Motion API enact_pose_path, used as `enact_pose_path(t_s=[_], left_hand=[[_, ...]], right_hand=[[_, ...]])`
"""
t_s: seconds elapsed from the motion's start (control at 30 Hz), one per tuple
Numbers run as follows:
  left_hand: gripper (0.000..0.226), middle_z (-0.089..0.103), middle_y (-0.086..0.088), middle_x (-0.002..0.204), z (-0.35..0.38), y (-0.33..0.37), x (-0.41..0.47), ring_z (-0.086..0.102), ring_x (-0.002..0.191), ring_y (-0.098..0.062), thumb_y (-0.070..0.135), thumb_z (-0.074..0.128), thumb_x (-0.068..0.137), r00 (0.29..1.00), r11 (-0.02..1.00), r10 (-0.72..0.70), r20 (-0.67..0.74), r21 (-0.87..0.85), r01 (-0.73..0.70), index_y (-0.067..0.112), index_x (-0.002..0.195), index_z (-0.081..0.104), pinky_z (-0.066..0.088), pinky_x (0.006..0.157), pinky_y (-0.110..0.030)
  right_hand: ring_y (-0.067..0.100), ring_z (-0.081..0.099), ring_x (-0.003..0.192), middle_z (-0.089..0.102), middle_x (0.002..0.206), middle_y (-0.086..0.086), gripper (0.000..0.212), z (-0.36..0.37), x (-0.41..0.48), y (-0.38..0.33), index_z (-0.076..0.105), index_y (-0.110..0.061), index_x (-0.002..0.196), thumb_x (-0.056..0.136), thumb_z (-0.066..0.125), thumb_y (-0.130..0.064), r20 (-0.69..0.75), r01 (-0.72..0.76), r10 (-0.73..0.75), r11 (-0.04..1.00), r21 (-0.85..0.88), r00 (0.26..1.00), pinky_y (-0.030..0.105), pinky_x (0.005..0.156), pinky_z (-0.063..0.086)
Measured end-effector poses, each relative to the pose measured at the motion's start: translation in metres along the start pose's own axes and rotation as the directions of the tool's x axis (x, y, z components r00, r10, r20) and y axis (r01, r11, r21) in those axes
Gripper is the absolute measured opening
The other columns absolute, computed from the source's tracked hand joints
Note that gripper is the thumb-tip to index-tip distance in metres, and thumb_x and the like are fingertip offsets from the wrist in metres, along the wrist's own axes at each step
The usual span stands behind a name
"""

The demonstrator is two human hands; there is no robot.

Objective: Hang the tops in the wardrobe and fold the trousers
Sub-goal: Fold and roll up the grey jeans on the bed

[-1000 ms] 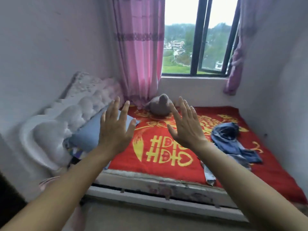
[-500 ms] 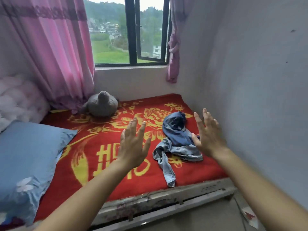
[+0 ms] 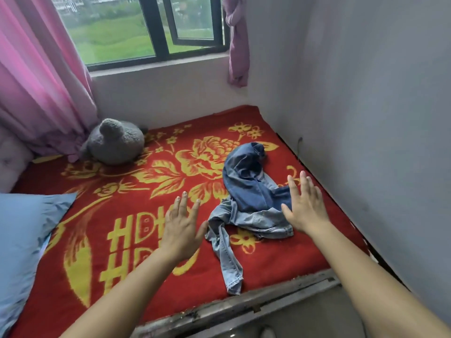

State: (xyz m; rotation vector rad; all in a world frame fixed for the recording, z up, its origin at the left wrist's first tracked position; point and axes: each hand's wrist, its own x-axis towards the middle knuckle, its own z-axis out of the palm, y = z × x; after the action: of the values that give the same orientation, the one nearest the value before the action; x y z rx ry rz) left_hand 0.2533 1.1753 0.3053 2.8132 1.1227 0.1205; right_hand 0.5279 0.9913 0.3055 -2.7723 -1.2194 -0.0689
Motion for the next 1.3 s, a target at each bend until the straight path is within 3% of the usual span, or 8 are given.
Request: enact_pose_path(t_s=[0.33, 0.6, 0.73, 0.9, 1.03, 1.1, 1.17, 1.3], left_hand=[[0.072, 0.013, -0.019, 0.161, 0.086, 0.017, 0.118, 0.014, 0.148, -0.038, 0.056, 0.043, 0.094, 0.989, 0.995, -0.077, 0.125, 0.071, 0.069, 0.018, 0.154, 0.028, 0.03, 0.113, -0.055], [0.077, -0.001, -0.017, 0.162, 0.217, 0.023, 0.184, 0.004, 0.149, -0.034, 0.043, 0.051, 0.094, 0.926, 0.983, -0.159, 0.342, -0.031, 0.18, 0.015, 0.155, 0.014, 0.023, 0.116, -0.051], [0.075, 0.007, -0.02, 0.161, 0.29, 0.017, 0.216, 0.009, 0.148, -0.036, 0.029, 0.054, 0.092, 0.927, 0.987, -0.132, 0.35, -0.039, 0.155, 0.01, 0.154, 0.016, 0.025, 0.114, -0.054], [0.084, 0.014, -0.018, 0.161, 0.366, -0.01, 0.244, 0.012, 0.148, -0.035, 0.016, 0.056, 0.088, 0.95, 0.991, -0.088, 0.299, 0.12, 0.054, 0.008, 0.155, 0.007, 0.023, 0.114, -0.055], [0.085, 0.061, -0.016, 0.115, 0.4, -0.028, 0.258, 0.055, 0.11, -0.036, -0.001, 0.049, 0.081, 0.946, 0.998, -0.036, 0.321, 0.063, 0.017, 0.01, 0.155, 0.008, 0.035, 0.103, -0.047], [0.075, 0.061, -0.015, 0.104, 0.407, -0.037, 0.242, 0.057, 0.094, -0.038, 0.003, 0.059, 0.077, 0.957, 0.992, 0.064, 0.283, 0.086, -0.092, 0.016, 0.147, 0.036, 0.043, 0.08, -0.045], [0.047, 0.06, -0.01, 0.086, 0.413, -0.048, 0.212, 0.059, 0.079, -0.034, 0.012, 0.07, 0.071, 0.956, 0.97, 0.16, 0.247, 0.138, -0.198, 0.02, 0.117, 0.063, 0.043, 0.066, -0.039], [0.018, 0.058, -0.007, 0.068, 0.402, -0.078, 0.149, 0.059, 0.064, -0.032, 0.013, 0.071, 0.068, 0.942, 0.982, 0.06, 0.331, 0.15, -0.115, 0.018, 0.083, 0.063, 0.04, 0.059, -0.035]], right_hand=[[0.04, 0.011, 0.151, 0.0, 0.164, 0.025, 0.088, 0.092, 0.122, 0.024, 0.009, -0.013, 0.159, 0.093, 0.057, -0.046, 0.17, 0.072, -0.082, 0.995, 0.062, 0.982, 0.052, 0.12, 0.018], [0.039, 0.009, 0.151, -0.002, 0.164, 0.024, 0.092, 0.225, 0.138, 0.024, 0.001, -0.015, 0.159, 0.092, 0.058, -0.043, 0.364, 0.015, -0.037, 0.998, 0.065, 0.931, 0.05, 0.121, 0.016], [0.043, 0.028, 0.145, 0.015, 0.161, 0.028, 0.103, 0.299, 0.141, 0.008, 0.003, -0.015, 0.159, 0.082, 0.069, -0.028, 0.325, -0.003, -0.046, 0.989, 0.149, 0.945, 0.052, 0.114, 0.033], [0.04, 0.018, 0.15, 0.011, 0.163, 0.023, 0.1, 0.388, 0.127, -0.022, 0.005, -0.016, 0.159, 0.082, 0.069, -0.026, 0.293, -0.008, -0.049, 0.982, 0.19, 0.955, 0.053, 0.119, 0.023], [0.038, 0.019, 0.15, 0.019, 0.162, 0.022, 0.099, 0.431, 0.123, -0.033, 0.009, -0.013, 0.159, 0.082, 0.071, -0.025, 0.248, 0.089, -0.109, 0.992, 0.091, 0.963, 0.055, 0.12, 0.014], [0.036, 0.041, 0.137, 0.048, 0.144, 0.019, 0.092, 0.443, 0.12, -0.041, 0.016, -0.01, 0.158, 0.083, 0.069, -0.022, 0.237, 0.089, -0.097, 0.995, 0.043, 0.967, 0.055, 0.118, 0.022], [0.036, 0.058, 0.105, 0.062, 0.107, 0.014, 0.068, 0.448, 0.114, -0.049, 0.038, -0.01, 0.15, 0.086, 0.059, -0.013, 0.21, 0.08, -0.078, 0.997, -0.002, 0.975, 0.052, 0.105, 0.039], [0.042, 0.059, 0.081, 0.06, 0.088, 0.02, 0.042, 0.439, 0.105, -0.067, 0.068, -0.011, 0.12, 0.079, 0.059, -0.003, 0.326, 0.184, -0.204, 0.979, 0.092, 0.923, 0.047, 0.071, 0.05]])
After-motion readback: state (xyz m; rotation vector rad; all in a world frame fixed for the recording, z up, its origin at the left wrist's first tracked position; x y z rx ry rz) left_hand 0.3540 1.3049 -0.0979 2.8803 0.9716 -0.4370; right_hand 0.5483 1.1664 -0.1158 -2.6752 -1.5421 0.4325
